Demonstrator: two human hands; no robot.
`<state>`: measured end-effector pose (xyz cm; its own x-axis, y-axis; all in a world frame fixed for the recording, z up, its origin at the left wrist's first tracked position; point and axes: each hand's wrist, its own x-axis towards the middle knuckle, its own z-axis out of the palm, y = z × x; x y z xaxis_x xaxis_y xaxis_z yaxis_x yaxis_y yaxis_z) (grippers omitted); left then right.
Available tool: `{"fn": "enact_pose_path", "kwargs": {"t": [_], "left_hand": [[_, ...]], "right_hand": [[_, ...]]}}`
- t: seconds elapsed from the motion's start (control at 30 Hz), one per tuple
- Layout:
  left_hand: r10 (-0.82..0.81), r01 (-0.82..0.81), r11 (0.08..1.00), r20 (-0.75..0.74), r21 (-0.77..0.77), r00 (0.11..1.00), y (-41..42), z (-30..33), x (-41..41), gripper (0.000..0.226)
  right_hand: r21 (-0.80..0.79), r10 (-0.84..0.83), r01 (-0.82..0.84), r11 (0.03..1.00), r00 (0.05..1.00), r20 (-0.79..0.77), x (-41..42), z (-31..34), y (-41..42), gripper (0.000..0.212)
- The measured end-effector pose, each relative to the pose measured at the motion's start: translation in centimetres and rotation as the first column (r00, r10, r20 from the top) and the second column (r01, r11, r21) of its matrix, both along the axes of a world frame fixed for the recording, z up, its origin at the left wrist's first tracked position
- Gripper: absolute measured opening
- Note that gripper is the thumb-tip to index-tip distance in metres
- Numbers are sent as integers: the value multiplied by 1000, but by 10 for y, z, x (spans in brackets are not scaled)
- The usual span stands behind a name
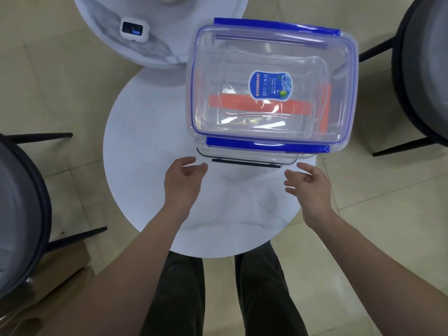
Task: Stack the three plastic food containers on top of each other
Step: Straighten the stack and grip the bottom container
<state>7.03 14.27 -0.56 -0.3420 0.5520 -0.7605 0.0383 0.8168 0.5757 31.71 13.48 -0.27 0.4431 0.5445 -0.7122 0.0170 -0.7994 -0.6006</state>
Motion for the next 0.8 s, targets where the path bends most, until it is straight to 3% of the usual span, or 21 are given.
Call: {"fn": "enact_pose_path", "kwargs": {"t": [0.23, 0.8], "left_hand": [[36, -37, 999, 26, 4, 999, 16, -19, 7, 43], [46, -46, 999, 38, 14, 998, 34, -39, 0, 38]], "right_hand": [[-30, -9, 9, 1000, 1000, -12, 2, -14, 18, 53], [-114, -94, 82, 990, 990, -106, 12, -28, 35, 39]]}}
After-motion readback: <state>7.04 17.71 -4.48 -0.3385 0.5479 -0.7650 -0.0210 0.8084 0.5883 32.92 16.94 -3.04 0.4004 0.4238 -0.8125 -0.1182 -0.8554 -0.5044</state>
